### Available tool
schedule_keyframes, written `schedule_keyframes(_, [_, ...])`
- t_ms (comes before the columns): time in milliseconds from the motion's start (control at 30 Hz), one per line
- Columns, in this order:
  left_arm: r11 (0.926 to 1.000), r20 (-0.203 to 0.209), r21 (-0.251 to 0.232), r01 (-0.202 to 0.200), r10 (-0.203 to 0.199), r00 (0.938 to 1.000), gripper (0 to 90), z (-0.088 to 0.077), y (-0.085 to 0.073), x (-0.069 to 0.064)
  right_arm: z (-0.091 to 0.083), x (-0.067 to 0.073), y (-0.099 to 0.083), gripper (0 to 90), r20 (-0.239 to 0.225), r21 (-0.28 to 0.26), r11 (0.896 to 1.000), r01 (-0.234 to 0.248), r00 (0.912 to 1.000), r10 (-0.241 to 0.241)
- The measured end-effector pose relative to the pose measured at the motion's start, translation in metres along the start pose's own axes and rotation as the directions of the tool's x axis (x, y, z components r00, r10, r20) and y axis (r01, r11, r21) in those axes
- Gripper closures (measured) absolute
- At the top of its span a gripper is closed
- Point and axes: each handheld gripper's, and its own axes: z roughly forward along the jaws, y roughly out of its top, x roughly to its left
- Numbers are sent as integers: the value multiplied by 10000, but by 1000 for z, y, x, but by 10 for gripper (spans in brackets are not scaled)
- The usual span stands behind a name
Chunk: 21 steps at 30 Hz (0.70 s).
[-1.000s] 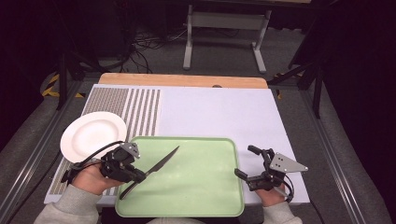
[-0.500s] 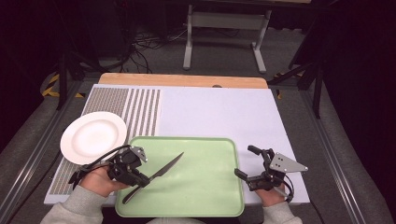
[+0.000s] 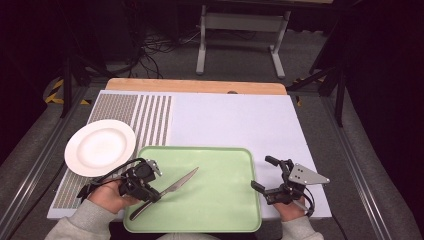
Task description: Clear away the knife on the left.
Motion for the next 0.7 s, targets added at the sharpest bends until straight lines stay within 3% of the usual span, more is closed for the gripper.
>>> schedule_keyframes(167, [9994,27,175,315,-315,9995,800,3,0,1,0,0,0,23,3,-2,10000,2,10000,-2])
schedule_keyframes(700, [9963,-6,587,624,-625,9980,799,11,2,4,0,0,0,23,-8,22,10000,10,10000,-10])
